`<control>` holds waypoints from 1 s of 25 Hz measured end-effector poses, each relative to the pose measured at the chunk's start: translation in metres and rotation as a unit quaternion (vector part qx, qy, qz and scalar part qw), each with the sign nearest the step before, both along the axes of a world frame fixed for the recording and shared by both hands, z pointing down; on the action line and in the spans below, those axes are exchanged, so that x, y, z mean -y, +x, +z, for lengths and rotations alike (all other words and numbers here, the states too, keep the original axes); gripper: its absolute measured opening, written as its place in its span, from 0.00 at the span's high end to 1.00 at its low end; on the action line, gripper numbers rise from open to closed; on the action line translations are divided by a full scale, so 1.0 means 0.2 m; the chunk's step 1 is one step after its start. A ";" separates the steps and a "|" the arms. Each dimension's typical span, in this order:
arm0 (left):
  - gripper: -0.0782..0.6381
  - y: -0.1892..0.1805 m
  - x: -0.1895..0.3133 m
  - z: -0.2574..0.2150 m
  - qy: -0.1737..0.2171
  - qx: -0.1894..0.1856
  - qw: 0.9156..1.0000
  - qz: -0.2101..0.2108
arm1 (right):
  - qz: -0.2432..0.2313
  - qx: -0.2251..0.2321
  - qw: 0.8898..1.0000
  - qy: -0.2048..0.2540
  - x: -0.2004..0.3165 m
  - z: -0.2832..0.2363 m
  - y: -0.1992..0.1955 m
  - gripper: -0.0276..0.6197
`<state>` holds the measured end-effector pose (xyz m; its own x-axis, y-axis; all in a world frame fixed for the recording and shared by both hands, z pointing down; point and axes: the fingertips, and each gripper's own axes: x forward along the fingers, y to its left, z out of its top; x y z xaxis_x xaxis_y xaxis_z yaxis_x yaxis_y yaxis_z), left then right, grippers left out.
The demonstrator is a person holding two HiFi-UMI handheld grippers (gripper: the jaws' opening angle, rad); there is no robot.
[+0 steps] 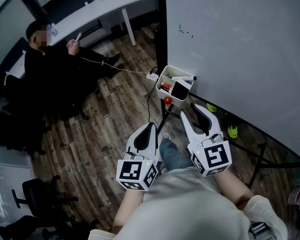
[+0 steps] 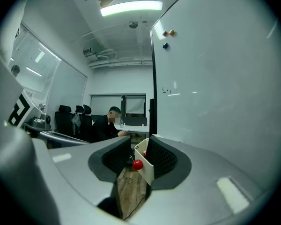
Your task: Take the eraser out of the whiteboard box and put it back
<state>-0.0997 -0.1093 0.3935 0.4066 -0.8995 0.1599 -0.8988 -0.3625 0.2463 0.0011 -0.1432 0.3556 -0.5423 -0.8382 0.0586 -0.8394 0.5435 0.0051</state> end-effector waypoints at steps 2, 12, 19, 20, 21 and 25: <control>0.88 0.00 -0.02 0.00 0.000 0.000 1.000 -0.001 | 0.000 0.001 1.000 0.001 -0.03 0.00 0.00 0.79; 0.88 0.02 -0.10 0.00 0.002 0.003 1.000 0.000 | 0.000 0.005 1.000 -0.002 -0.13 0.01 0.02 0.92; 0.88 0.04 -0.14 0.01 0.003 0.004 1.000 -0.003 | -0.006 0.009 1.000 -0.008 -0.19 0.02 0.02 0.95; 0.88 0.04 -0.15 0.01 0.003 0.003 1.000 -0.003 | -0.007 0.009 1.000 -0.008 -0.19 0.02 0.02 0.95; 0.88 0.04 -0.16 0.01 0.003 0.003 1.000 -0.003 | -0.008 0.009 1.000 -0.008 -0.20 0.02 0.02 0.95; 0.88 0.05 -0.17 0.00 0.004 0.001 1.000 -0.006 | -0.011 0.008 1.000 -0.008 -0.23 0.01 0.02 0.95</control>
<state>-0.0907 -0.0746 0.3931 0.3953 -0.9056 0.1536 -0.9036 -0.3533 0.2421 0.0050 -0.0981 0.3576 -0.5615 -0.8251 0.0632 -0.8272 0.5617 -0.0163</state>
